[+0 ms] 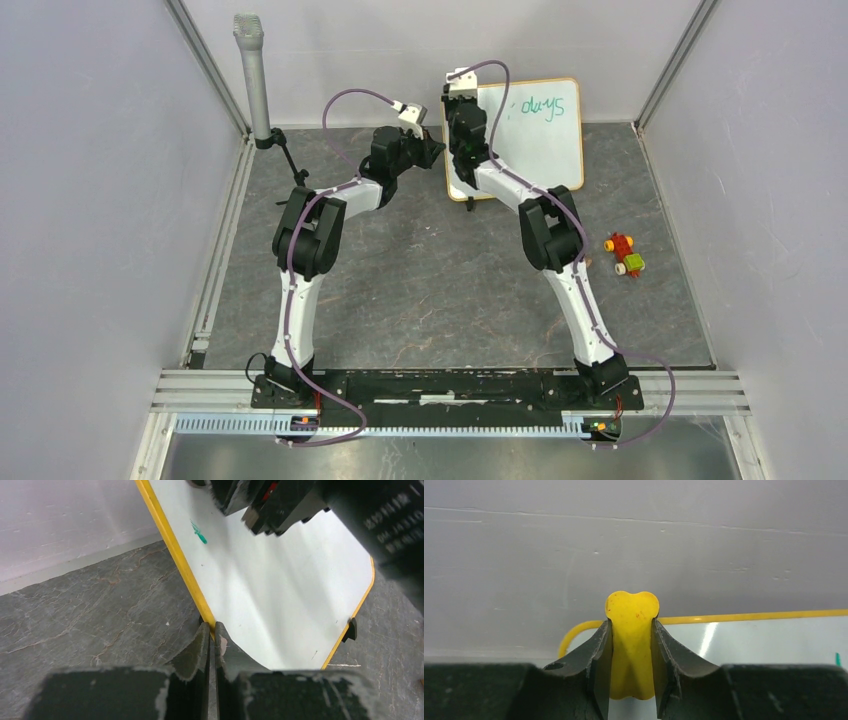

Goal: Erase the whiteboard

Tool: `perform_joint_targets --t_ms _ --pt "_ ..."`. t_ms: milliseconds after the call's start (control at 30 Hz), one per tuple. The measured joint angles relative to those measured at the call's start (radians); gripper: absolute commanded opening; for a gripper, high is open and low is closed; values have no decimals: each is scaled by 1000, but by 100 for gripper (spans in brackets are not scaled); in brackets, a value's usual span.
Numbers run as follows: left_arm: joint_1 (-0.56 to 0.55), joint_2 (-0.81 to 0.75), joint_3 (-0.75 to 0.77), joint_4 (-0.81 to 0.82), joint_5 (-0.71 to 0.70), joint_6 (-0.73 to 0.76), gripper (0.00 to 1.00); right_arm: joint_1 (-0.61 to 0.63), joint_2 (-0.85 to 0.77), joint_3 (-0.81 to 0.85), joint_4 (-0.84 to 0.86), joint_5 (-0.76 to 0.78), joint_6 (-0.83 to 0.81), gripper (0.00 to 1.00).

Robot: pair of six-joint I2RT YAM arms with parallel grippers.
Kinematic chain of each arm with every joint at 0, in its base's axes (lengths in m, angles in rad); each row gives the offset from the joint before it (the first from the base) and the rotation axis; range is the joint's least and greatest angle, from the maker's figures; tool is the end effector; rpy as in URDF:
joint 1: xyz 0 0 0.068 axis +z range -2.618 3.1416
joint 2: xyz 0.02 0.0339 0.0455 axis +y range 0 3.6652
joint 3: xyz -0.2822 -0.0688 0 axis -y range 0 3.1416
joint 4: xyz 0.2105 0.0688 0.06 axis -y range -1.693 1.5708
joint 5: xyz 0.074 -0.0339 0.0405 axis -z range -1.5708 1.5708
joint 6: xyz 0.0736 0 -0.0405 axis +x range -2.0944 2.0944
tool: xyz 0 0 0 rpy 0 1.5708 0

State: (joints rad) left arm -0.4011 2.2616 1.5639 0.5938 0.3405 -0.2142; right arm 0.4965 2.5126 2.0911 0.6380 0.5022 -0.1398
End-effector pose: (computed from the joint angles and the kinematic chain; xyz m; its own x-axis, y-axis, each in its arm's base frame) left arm 0.4896 -0.2343 0.2269 -0.2365 -0.1173 -0.9645 0.6381 0.7298 -0.2453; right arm 0.5445 0.2547 0.2779 0.1876 -0.0373 -0.9815 0.0222 0.9992 -0.0337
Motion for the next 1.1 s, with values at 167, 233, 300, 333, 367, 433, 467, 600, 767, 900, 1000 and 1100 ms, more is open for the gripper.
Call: perform_joint_targets --t_ms 167,233,300,333,367,433,467,600,767,900,1000,1100 --pt "0 0 0 -6 0 1 2 -42 -2 -15 -7 9 11 34" --pt "0 -1 0 -8 0 4 2 -49 -2 -15 -18 8 12 34" --pt "0 -2 0 -11 0 5 2 -55 -2 -18 -19 3 13 34" --pt "0 -2 0 -13 0 5 2 -55 -8 -29 -17 -3 13 34" --pt "0 -2 0 -16 0 6 2 -55 -19 -55 -13 -9 13 34" --pt "0 -2 0 -17 0 6 2 -54 -64 -142 0 -32 14 34" --pt "0 -2 0 -17 0 6 2 -53 -95 -198 7 -42 14 34" --pt "8 -2 0 -16 22 -3 3 -52 -214 -395 21 -91 24 32" --pt "41 0 0 5 98 -99 16 -51 -323 -562 43 -139 34 34" --pt "60 6 12 18 143 -156 35 -51 -337 -575 40 -173 39 35" --pt "64 24 48 20 169 -191 46 -51 -336 -558 17 -202 47 38" --pt "63 52 100 5 188 -219 50 -51 -325 -500 -2 -238 61 44"
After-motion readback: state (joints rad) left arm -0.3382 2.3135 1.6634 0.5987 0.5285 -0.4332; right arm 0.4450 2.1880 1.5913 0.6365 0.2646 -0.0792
